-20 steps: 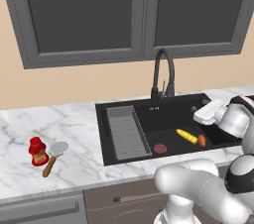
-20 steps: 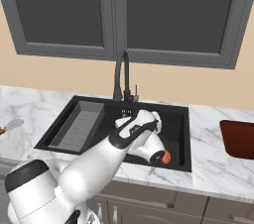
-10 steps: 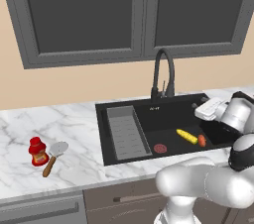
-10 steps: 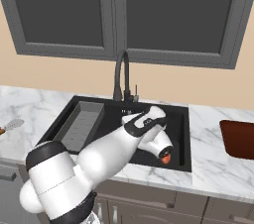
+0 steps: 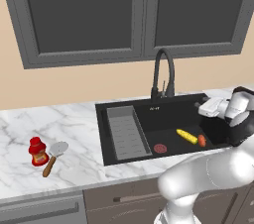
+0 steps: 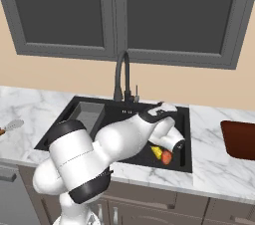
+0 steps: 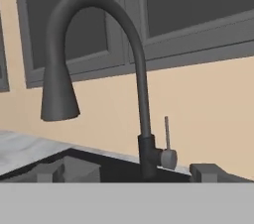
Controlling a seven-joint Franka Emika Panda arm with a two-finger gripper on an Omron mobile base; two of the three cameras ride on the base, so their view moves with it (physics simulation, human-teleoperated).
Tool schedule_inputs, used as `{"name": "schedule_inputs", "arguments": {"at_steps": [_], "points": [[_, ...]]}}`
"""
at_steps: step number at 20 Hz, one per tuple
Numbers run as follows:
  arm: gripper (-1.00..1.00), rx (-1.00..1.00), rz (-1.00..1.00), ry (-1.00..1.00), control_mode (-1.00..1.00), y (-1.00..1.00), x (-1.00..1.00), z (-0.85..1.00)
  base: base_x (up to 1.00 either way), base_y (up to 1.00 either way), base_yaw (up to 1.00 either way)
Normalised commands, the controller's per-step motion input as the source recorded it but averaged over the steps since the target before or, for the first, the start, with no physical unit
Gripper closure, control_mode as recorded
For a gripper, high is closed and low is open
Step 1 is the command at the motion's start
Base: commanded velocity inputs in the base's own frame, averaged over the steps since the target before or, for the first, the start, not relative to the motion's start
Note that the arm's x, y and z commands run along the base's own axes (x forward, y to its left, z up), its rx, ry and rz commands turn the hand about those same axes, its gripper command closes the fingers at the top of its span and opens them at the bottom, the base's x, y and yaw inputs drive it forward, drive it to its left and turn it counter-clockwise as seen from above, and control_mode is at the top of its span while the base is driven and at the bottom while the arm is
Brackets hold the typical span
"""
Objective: Pick up all produce items and place them in the sink. Turn on the sink faucet to wash them. Then turn the sink off and put them in the tray.
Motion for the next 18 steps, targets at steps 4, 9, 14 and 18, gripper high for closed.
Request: {"name": "schedule_inputs", "arguments": {"at_steps": [4, 9, 14, 18], "points": [[-1.00, -0.02, 0.00, 0.10, -1.00, -0.05, 0.44, -0.04, 0.00, 0.00, 0.00], [-1.00, 0.00, 0.01, 0.08, -1.00, -0.03, 0.43, 0.00, 0.00, 0.00, 0.00], [-1.00, 0.00, 0.00, 0.10, -1.00, -0.03, 0.33, 0.00, 0.00, 0.00, 0.00], [-1.00, 0.00, 0.00, 0.10, -1.00, -0.01, 0.39, 0.00, 0.00, 0.00, 0.00]]}}
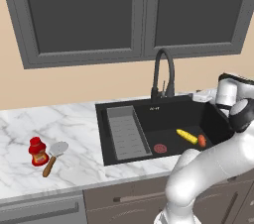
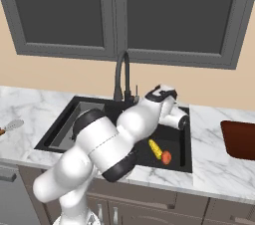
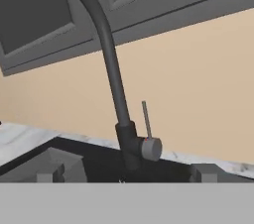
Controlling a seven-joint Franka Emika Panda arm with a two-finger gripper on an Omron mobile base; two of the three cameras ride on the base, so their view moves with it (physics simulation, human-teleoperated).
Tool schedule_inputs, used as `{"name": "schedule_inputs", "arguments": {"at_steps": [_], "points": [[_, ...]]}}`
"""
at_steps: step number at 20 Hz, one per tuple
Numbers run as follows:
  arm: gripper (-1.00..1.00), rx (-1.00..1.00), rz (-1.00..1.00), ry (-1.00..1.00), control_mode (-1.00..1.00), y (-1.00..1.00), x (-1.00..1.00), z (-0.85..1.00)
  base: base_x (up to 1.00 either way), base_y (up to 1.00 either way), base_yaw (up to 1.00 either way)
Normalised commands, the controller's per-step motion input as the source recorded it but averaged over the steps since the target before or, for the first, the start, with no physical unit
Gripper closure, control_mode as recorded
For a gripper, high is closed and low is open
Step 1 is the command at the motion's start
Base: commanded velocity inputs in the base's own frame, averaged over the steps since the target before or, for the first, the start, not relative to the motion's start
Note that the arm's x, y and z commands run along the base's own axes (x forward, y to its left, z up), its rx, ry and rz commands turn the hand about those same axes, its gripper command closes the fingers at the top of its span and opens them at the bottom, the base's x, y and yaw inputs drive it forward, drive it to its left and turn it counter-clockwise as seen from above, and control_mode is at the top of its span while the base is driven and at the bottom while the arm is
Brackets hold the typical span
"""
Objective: Pick up all produce items and place them in the sink. Turn on the sink faucet to wash them. Then turn the sink off and put them in the tray.
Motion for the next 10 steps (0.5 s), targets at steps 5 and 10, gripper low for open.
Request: {"name": "schedule_inputs", "arguments": {"at_steps": [5, 10], "points": [[-1.00, -0.02, 0.00, 0.04, -1.00, 0.04, 0.36, 0.00, 0.00, 0.00, 0.00], [-1.00, -0.05, 0.00, 0.00, -1.00, 0.01, 0.34, 0.00, 0.00, 0.00, 0.00]]}}
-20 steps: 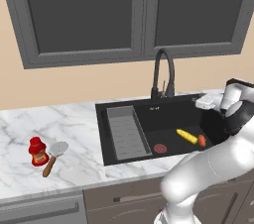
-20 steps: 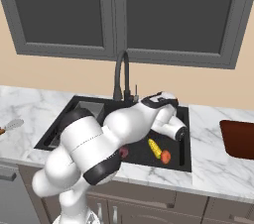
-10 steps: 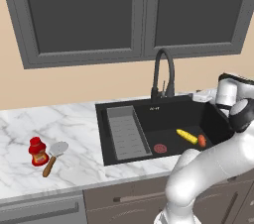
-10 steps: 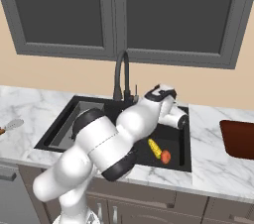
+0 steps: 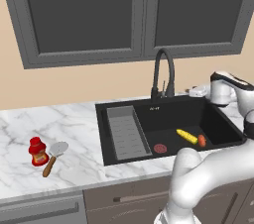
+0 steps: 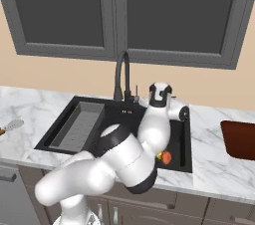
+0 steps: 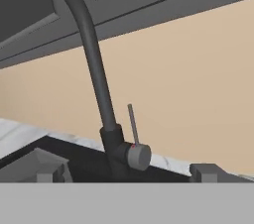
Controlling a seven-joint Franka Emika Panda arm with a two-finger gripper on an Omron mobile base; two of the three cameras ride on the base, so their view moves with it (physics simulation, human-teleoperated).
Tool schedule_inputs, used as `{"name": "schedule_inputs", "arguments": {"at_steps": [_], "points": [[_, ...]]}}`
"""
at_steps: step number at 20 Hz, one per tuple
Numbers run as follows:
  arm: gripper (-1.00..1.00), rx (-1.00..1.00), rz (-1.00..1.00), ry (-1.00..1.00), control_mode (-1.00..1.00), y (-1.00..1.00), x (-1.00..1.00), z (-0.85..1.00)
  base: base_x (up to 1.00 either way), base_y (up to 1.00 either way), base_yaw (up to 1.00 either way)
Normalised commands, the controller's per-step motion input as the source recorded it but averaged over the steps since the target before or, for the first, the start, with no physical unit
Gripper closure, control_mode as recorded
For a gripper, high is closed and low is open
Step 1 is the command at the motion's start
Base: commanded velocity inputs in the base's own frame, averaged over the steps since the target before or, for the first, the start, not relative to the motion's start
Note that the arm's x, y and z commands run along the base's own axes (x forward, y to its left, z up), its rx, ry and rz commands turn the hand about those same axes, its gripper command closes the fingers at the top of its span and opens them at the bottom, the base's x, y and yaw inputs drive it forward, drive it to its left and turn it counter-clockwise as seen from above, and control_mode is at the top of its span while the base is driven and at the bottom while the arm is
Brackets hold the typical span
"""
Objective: Pick up all produce items and place them in the sink. Turn on the sink faucet to wash them. Then turn the sink off and put them in the tray.
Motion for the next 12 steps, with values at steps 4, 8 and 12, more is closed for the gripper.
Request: {"name": "schedule_inputs", "arguments": {"at_steps": [4, 8, 12], "points": [[-1.00, -0.04, 0.00, 0.03, -1.00, 0.07, 0.36, 0.00, 0.00, 0.00, 0.00], [-1.00, -0.05, 0.00, 0.05, -1.00, 0.27, 0.28, 0.00, 0.00, 0.00, 0.00], [-1.00, -0.05, 0.00, 0.07, -1.00, 0.28, 0.26, 0.00, 0.00, 0.00, 0.00]]}}
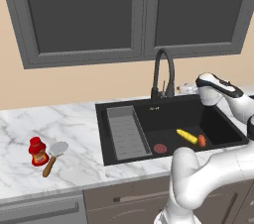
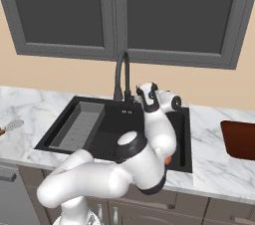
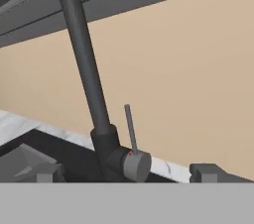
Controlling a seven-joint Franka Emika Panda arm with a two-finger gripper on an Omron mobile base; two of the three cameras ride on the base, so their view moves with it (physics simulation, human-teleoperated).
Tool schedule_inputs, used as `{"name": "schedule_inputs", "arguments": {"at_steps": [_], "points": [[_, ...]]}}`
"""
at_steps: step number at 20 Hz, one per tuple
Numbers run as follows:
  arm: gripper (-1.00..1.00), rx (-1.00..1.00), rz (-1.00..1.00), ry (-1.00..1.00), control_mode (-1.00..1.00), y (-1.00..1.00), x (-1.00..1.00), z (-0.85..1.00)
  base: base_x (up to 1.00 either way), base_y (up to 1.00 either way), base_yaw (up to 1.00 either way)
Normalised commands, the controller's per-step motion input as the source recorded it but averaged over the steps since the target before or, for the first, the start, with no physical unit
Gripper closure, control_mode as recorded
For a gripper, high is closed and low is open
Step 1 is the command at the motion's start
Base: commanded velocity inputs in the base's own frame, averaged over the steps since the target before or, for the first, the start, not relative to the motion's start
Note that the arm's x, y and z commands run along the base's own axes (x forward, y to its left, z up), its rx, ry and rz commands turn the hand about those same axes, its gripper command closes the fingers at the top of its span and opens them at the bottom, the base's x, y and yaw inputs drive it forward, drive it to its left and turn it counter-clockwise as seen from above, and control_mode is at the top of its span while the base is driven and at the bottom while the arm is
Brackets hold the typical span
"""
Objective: Pick up all produce items and place them in the sink. Turn on the sink faucet to wash them. Then turn the sink off and put them in the tray.
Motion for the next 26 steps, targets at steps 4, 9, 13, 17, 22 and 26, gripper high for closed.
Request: {"name": "schedule_inputs", "arguments": {"at_steps": [4, 9, 13, 17, 22, 26], "points": [[-1.00, -0.03, 0.00, 0.05, -1.00, 0.12, 0.29, 0.00, 0.00, 0.00, 0.00], [-1.00, -0.01, 0.00, 0.05, -1.00, 0.10, 0.32, 0.00, 0.00, 0.00, 0.00], [-1.00, -0.02, 0.00, 0.07, -1.00, 0.13, 0.29, 0.00, 0.00, 0.00, 0.00], [-1.00, -0.01, 0.00, 0.06, -1.00, 0.14, 0.23, 0.00, 0.00, 0.00, 0.00], [-1.00, -0.02, 0.00, 0.07, -1.00, 0.21, 0.22, -0.02, 0.00, 0.00, 0.00], [-1.00, 0.00, 0.00, 0.06, -1.00, 0.13, 0.17, -0.05, 0.00, 0.00, 0.00]]}}
